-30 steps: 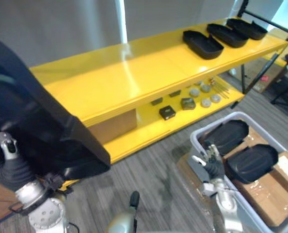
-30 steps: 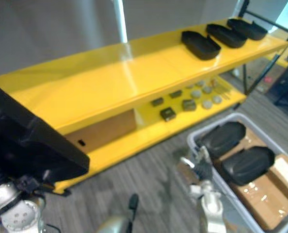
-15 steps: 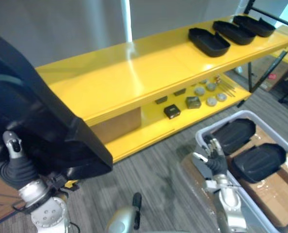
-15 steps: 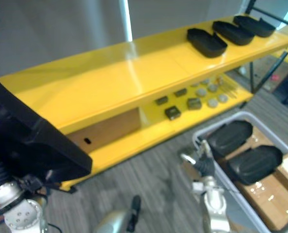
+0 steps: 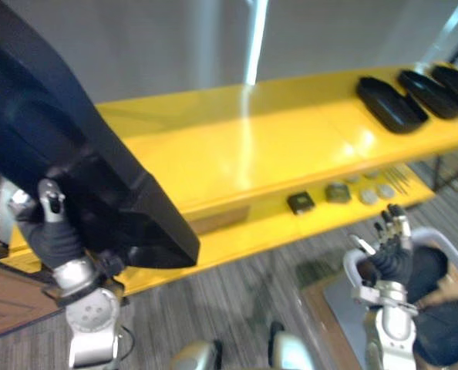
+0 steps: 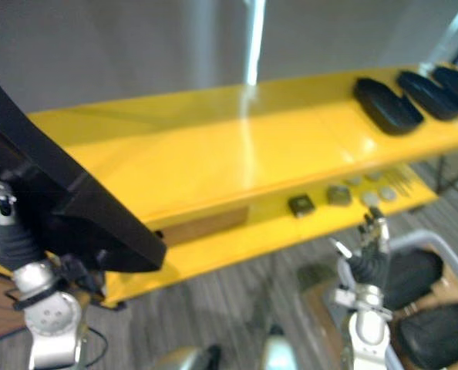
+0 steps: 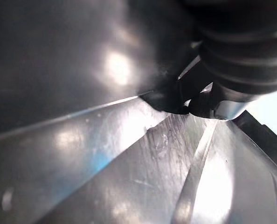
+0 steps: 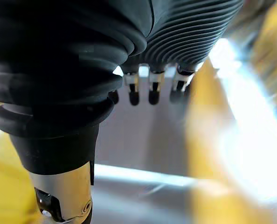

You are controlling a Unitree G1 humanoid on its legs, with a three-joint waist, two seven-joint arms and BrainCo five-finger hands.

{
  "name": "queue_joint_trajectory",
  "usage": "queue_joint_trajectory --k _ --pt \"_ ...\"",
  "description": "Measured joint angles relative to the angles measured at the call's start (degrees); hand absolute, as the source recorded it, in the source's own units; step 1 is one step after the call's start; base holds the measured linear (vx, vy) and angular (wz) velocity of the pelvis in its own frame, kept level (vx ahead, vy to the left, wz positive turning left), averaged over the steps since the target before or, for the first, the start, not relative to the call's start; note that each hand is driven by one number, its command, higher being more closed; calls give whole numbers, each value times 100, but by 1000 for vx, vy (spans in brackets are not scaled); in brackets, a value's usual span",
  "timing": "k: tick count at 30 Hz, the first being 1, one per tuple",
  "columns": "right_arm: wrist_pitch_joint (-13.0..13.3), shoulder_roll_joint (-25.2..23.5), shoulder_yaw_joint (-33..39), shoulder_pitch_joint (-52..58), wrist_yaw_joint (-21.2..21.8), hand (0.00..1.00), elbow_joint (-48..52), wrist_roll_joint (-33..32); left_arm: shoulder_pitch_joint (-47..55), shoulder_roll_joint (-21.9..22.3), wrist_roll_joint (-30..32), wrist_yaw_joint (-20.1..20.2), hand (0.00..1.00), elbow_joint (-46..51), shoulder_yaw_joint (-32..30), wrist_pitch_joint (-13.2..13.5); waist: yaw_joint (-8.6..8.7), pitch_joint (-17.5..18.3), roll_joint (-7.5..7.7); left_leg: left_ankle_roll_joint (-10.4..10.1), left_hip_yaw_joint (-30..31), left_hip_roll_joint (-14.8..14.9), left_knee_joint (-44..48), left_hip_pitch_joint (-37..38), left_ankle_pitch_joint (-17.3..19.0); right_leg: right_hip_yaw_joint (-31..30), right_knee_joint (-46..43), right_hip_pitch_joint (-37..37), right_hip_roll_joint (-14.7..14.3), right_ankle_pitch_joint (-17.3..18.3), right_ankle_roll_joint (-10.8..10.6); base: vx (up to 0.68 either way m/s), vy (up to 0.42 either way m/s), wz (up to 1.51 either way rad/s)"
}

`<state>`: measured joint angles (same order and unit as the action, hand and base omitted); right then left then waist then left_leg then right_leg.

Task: Walk over and take plastic housings, then place them on the shelf

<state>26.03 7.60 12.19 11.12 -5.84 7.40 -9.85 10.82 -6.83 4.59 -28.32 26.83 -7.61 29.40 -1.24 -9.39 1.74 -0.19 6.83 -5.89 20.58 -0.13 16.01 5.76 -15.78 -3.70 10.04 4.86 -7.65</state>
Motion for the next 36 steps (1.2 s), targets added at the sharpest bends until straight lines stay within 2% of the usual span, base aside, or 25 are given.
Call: queue_joint_trajectory --k 1,2,3,4,5,6,11,14,15,16,17,18,20,21,22,23,24,26,27,28,30,32,36 --pt "-1 48 1 -82 -4 0 -16 -11 38 51 -3 18 100 6 -4 41 -19 94 -101 -31 -237 125 -25 -29 -13 114 113 82 -60 -2 39 358 -195 75" --pt "-1 149 8 -231 -9 0 -100 -13 35 94 -11 57 100 3 4 42 -21 146 -171 -171 -595 256 -80 -58 -60 264 314 236 -69 -7 83 288 -128 59" --pt "-1 196 14 -276 -34 0 -159 -4 16 99 -17 106 100 -4 12 47 -5 159 -190 -194 -792 322 -83 -104 -71 363 421 322 -66 -19 102 256 -121 91" --pt "2 199 84 -320 -91 0 -273 2 -111 92 -13 236 100 -77 49 78 72 188 -250 -200 -1271 502 -199 -176 -37 609 608 515 -46 -15 113 214 -108 102" --pt "7 197 151 -308 -181 0 -411 3 -237 92 -8 286 100 -156 140 89 125 221 -307 -232 -1572 680 -635 -123 -189 809 642 587 -60 -9 121 224 -86 105" --pt "-15 146 213 -343 -314 0 -650 8 -293 110 7 330 100 -247 211 95 114 254 -357 -73 -1645 634 -1114 132 -516 856 618 619 -17 -22 132 163 -31 63" --pt "-13 -65 227 -360 -743 0 -685 235 -301 0 41 380 100 -447 204 78 152 290 -184 -69 -1676 590 -1208 342 -619 844 576 790 29 -29 138 140 39 9" --pt "-12 -197 231 -346 -1306 0 -686 603 -303 -2 23 460 100 -567 211 77 233 289 -204 -67 -1690 658 -1209 514 -621 826 205 738 17 -25 136 108 6 -13" --pt "-4 -215 231 -333 -1584 0 -690 771 -313 -14 18 486 100 -577 224 86 279 271 -254 -64 -1682 733 -1218 591 -622 797 -55 552 -9 304 153 88 -14 -23" --pt "20 -279 230 -316 -1778 0 -690 869 -339 -82 3 487 100 -620 222 107 287 291 -227 -64 -1704 725 -1208 618 -622 770 289 570 -56 367 141 90 -53 -25" --pt "48 -391 231 -237 -2038 0 -657 958 -422 -228 -20 488 100 -691 220 106 314 349 -128 -73 -1748 670 -1199 627 -616 709 916 590 -101 -29 191 71 -76 -14" --pt "51 -427 236 -212 -2176 0 -657 1059 -444 -272 -20 487 100 -724 216 111 355 393 -44 -111 -1807 652 -1197 645 -591 712 1061 591 -99 -142 164 102 -95 -14" --pt "55 -430 412 -69 -2954 0 -568 1489 -428 -265 -24 509 100 -795 302 92 385 349 -172 -179 -2015 762 -1101 794 -547 645 1178 798 -175 -147 173 124 -86 -26" --pt "57 -429 504 -32 -3157 0 -545 1566 -418 -265 -25 531 100 -795 350 89 397 366 -208 -203 -2018 773 -1016 793 -534 624 1178 827 -177 -143 182 146 -67 -31" --pt "61 -437 739 -13 -3674 0 -526 1782 -409 -265 -25 633 100 -788 388 88 421 344 -229 -387 -2146 835 -796 742 -336 498 1181 935 -149 -141 205 108 -33 -18" --pt "62 -440 867 -22 -3908 0 -516 1872 -414 -270 -26 658 100 -784 389 86 450 374 -284 -364 -2295 893 -1006 775 -337 490 1181 957 -154 -137 211 104 -19 -12" --pt "63 -428 1118 -29 -4304 0 -507 2003 -419 -258 -27 682 100 -760 389 81 531 422 -422 -390 -2419 1008 -1645 863 -689 490 1178 971 -192 -135 209 44 9 -8" --pt "53 -472 1378 10 -4717 0 -519 2030 -372 -245 -117 686 100 -727 363 77 500 435 -515 -436 -2555 1008 -1800 1009 -707 366 1169 977 -191 -130 190 65 58 -33" --pt "53 -582 1487 48 -4900 0 -512 2029 -383 -245 -246 682 100 -711 355 67 515 453 -490 -434 -2567 983 -1778 1018 -706 361 1124 977 -154 -132 186 54 82 -25" --pt "54 -648 1547 60 -4961 0 -508 2023 -396 -246 -258 682 100 -687 342 64 527 437 -442 -434 -2579 973 -1772 1032 -706 359 1113 972 -143 -132 186 20 50 -7" --pt "58 -875 1783 123 -5055 0 -481 1960 -407 -260 -443 717 100 -548 338 59 524 368 -245 -434 -2639 968 -1730 1020 -706 351 1117 954 -133 -132 185 -8 -3 -9" --pt "56 -1015 1809 223 -5047 0 -422 1958 -408 -258 -474 719 100 -542 339 46 524 377 -205 -433 -2650 979 -1689 1026 -705 351 1116 973 -135 -131 185 -11 -30 -3" --pt "-48 -1237 1622 337 -4895 0 -915 1813 -481 -141 -467 721 100 -291 420 48 511 352 -273 -433 -2777 1018 -1634 1037 -705 353 1101 984 -152 -130 183 -27 -38 -4"
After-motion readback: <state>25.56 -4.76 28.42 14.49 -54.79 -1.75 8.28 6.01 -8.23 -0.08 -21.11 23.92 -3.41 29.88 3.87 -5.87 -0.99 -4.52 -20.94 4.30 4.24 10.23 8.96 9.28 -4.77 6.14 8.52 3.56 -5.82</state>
